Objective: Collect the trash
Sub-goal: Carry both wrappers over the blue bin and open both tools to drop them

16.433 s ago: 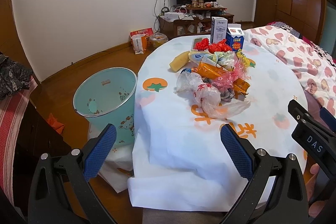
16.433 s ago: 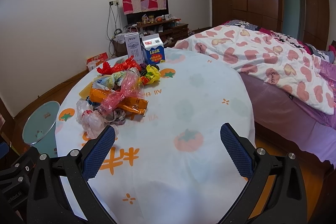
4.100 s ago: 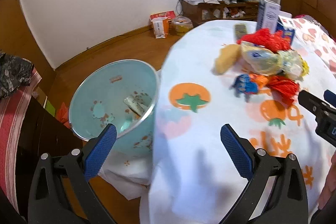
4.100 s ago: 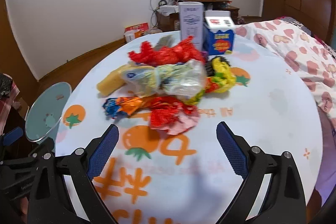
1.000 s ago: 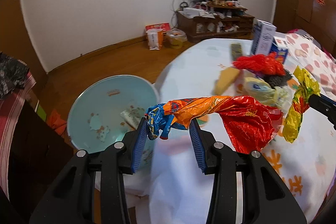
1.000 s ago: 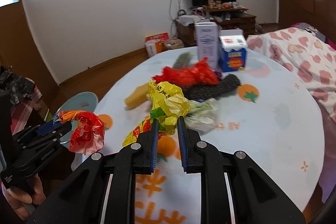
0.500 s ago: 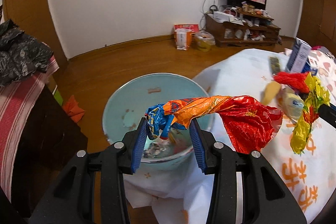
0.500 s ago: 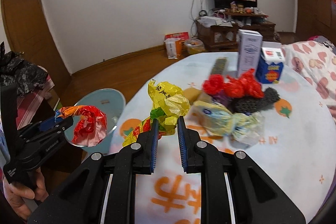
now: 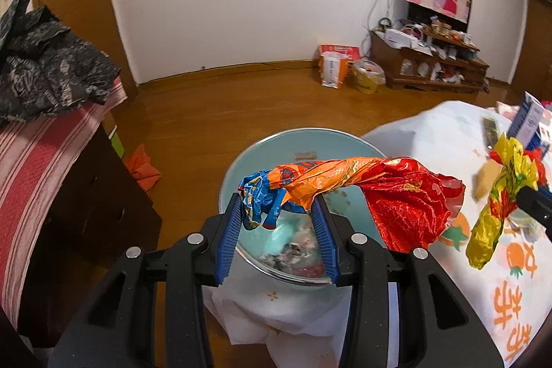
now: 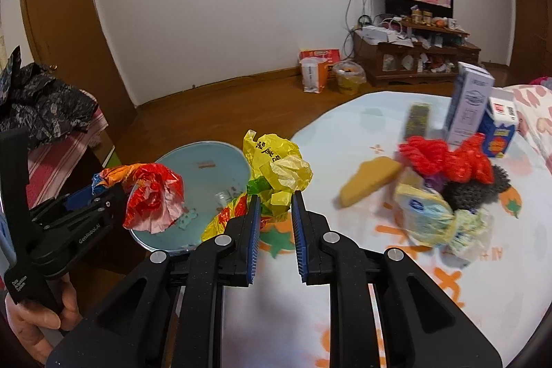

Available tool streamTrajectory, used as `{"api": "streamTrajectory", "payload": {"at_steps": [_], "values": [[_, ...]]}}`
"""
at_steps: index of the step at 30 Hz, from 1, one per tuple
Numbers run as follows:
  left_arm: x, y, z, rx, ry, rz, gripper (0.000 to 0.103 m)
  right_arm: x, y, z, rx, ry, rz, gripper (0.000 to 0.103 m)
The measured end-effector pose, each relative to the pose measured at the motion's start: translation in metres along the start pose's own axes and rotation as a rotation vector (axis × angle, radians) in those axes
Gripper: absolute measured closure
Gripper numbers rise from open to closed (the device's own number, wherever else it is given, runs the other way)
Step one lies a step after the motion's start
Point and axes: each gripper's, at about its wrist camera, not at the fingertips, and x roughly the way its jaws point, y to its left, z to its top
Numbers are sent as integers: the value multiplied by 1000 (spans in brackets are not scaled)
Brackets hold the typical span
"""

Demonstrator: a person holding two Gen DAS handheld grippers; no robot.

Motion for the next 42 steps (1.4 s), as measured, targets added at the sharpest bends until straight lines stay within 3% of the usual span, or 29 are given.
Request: {"api": "streamTrajectory", "payload": {"at_steps": [15,34,40,42], "values": [[26,25,6,-53,15,80,62,66,39,6,-47,88,21,84],[70,18,0,-39,97,126,62,128,61,5,-92,190,22,83],[76,17,-3,-33,115,126,61,136,65,5,-105,203,37,77],[76,17,-3,-31,118,130,58,136,66,5,-109,207,50,71]]}}
